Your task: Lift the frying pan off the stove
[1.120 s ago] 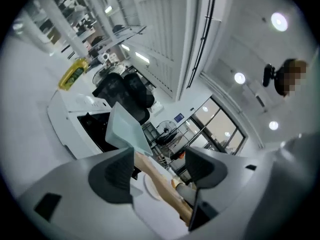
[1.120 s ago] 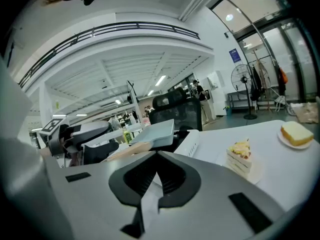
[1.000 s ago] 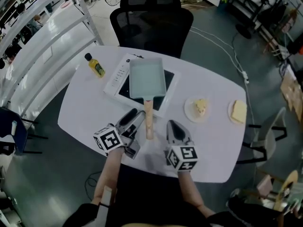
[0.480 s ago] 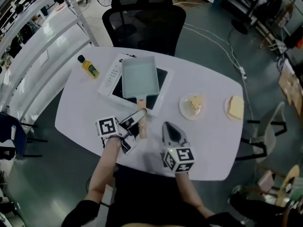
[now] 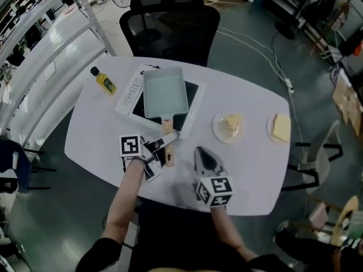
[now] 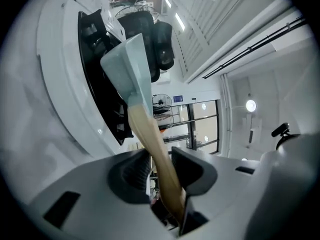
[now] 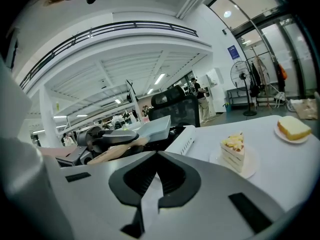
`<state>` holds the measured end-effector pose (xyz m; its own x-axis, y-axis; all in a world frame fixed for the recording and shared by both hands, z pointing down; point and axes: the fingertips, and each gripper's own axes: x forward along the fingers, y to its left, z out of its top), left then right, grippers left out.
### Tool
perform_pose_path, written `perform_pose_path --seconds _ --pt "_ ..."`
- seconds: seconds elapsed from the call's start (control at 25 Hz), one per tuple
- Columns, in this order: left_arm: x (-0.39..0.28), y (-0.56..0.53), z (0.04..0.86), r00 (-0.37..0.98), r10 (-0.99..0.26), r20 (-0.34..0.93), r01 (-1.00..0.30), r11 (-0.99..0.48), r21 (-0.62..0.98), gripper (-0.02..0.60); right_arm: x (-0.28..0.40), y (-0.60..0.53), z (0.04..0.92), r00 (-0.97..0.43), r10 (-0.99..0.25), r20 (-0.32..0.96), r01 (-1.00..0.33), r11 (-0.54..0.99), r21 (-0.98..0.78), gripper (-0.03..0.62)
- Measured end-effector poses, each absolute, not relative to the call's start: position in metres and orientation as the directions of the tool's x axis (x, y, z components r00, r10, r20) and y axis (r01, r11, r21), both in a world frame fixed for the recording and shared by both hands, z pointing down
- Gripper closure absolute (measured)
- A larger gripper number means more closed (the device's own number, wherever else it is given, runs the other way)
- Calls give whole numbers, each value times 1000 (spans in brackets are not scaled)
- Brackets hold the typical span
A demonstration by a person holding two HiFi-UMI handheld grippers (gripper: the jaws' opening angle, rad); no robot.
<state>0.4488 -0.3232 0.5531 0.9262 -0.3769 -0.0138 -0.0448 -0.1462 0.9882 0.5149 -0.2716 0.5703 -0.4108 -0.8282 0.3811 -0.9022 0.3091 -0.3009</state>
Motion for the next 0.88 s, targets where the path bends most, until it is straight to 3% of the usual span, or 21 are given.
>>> perform_pose_path --seconds 0.36,0.56,0.88 --pt "451 -318 558 939 -340 54 -123 -185 975 460 512 -271 572 -417 -824 383 -903 324 -283 589" --pt "446 -321 568 936 -318 152 -234 -241 942 456 511 -271 574 -417 -823 387 -903 324 -283 589" --pt "440 -314 561 948 -301 100 -179 -247 952 457 513 -269 570 -382 -837 393 -917 292 -271 589"
